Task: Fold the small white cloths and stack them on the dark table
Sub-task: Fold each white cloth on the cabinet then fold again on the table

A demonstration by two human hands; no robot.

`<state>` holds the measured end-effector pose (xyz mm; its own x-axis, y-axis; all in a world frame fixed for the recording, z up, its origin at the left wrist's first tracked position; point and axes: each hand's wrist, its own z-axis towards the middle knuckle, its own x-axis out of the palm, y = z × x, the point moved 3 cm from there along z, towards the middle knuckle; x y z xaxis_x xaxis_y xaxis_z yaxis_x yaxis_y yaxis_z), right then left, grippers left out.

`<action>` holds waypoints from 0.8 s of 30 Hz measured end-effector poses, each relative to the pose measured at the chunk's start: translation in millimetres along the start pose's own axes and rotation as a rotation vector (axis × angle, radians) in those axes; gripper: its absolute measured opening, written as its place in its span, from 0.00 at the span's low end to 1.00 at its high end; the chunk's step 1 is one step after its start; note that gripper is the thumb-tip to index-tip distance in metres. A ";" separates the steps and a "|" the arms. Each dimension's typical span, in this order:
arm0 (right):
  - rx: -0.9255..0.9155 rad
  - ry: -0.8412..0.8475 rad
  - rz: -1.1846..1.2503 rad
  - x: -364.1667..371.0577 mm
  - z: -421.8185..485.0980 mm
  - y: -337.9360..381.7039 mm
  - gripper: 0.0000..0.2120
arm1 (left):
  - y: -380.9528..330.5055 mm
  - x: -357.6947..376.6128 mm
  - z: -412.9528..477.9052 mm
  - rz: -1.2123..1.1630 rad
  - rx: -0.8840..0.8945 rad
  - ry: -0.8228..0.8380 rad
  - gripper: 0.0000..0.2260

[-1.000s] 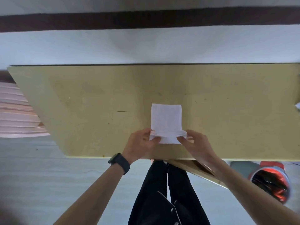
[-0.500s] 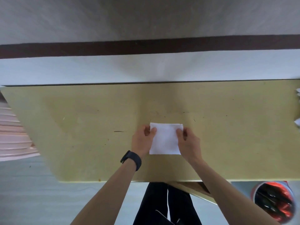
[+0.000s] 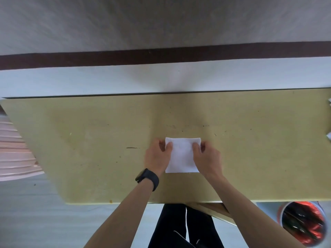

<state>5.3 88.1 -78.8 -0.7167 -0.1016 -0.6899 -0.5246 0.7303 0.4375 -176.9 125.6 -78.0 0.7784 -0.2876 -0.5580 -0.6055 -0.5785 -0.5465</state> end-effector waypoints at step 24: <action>-0.530 -0.161 -0.288 18.5 -17.5 -24.2 0.30 | 34.9 19.3 -12.2 0.732 0.769 -0.059 0.28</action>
<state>-3.3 56.8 -92.0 -0.4560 -0.1109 -0.8831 -0.8728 0.2497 0.4194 -180.9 90.5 -100.2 0.1851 -0.3209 -0.9289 -0.8812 0.3642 -0.3014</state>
